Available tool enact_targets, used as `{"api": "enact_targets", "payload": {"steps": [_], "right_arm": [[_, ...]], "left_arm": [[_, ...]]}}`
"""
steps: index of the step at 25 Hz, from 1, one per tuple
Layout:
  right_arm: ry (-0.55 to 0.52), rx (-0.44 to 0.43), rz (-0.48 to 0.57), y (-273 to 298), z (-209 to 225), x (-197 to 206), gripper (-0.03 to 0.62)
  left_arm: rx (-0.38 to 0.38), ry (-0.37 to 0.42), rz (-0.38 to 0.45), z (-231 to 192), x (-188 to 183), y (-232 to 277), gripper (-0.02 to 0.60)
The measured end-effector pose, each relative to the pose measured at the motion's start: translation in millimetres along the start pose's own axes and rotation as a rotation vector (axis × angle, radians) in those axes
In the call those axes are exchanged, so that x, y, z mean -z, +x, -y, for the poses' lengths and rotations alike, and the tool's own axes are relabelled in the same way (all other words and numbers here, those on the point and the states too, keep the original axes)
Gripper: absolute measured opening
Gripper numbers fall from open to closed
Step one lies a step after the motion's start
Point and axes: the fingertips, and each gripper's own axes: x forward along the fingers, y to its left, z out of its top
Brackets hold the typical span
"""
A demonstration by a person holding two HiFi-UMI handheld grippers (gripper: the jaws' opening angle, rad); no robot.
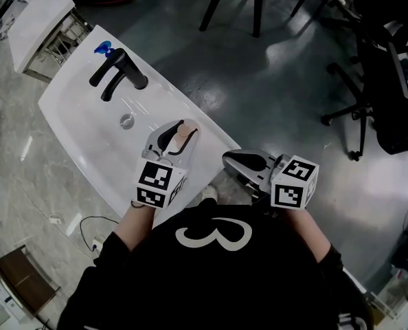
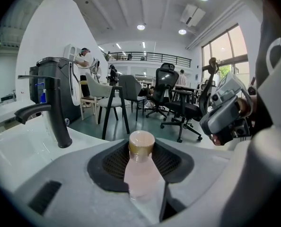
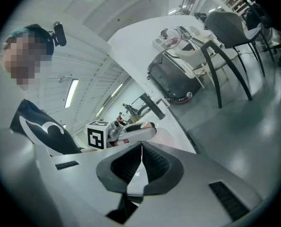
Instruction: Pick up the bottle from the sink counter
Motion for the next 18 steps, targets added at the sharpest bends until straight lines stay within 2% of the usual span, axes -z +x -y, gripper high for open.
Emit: {"api": "enact_targets", "payload": {"steps": [6,12,18], "right_arm": [[0.002,0.002,0.0,4,5,-1,0.014],[-0.009,-0.014,-0.007,9,0,-5,0.014],[-0.028,0.013,-0.018,13,6,-2,0.014]], "left_arm": [[0.009,0.042,-0.02,1,1,2,0.15],[0.01,0.045,-0.04,1,1,1,0.15],[0.007,0.039,-0.048,0,0,2,0.149]]}}
